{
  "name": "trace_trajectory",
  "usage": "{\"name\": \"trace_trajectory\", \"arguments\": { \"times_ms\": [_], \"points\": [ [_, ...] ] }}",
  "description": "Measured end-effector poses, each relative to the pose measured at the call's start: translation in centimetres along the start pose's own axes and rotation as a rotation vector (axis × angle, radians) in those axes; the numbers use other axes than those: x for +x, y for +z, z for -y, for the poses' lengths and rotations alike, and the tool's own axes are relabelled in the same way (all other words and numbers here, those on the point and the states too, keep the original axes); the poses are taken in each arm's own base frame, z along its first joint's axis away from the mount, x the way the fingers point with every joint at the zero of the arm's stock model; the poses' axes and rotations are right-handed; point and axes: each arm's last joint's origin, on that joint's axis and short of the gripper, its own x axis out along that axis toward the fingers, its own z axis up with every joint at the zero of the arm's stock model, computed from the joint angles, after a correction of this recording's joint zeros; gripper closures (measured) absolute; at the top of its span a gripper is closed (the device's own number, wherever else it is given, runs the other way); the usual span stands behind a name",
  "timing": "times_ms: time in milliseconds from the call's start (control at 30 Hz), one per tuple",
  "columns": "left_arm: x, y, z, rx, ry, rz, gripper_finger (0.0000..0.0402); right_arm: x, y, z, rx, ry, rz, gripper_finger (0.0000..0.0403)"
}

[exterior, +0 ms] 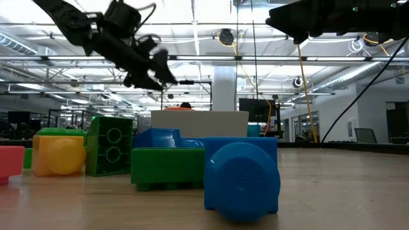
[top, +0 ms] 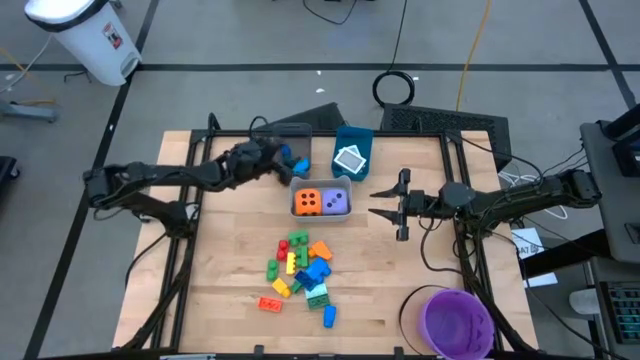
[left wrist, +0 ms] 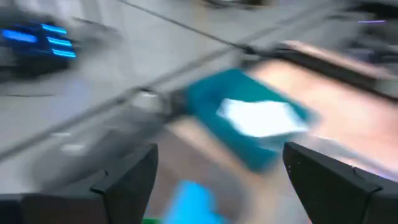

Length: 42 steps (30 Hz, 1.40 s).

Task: Pick & Place Toys
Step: Put the bottom blue game piece into the black bin

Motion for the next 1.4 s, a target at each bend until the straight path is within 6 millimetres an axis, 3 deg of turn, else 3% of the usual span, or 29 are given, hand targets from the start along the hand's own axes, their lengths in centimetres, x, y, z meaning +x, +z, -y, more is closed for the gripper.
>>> {"name": "trace_trajectory", "arguments": {
  "times_ms": [200, 433, 633, 867, 1067, 1233, 1400],
  "points": [
    [-4.5, 0.2, 2.0, 0.011, -0.371, -0.106, 0.0024, 0.0, 0.1, 0.0, 0.001, -0.001, 0.007, 0.0255],
    [-8.9, -2.5, 2.8, 0.003, -0.406, 0.106, 0.0019, 0.5, -0.8, -0.4, 0.045, 0.017, -0.037, 0.0231],
    [-9.7, -4.8, 2.4, -0.102, -0.419, 0.071, 0.0028, 2.2, -2.5, -2.4, 0.058, 0.091, -0.129, 0.0195],
    [-9.7, -5.2, 2.4, -0.192, -0.423, 0.041, 0.0024, 6.3, -3.8, -7.4, 0.08, 0.252, -0.366, 0.0133],
    [-9.7, -5.2, 2.4, -0.275, -0.425, 0.025, 0.0019, 8.4, -5.7, -13.2, 0.022, 0.473, -0.575, 0.012],
    [-9.7, -5.2, 2.4, -0.325, -0.425, 0.014, 0.0025, 9.3, -7.0, -17.6, 0.004, 0.658, -0.559, 0.0127],
    [-9.7, -5.2, 2.4, -0.342, -0.426, 0.01, 0.0026, 10.6, -8.6, -19.7, -0.006, 0.681, -0.49, 0.0131]
  ]
}}
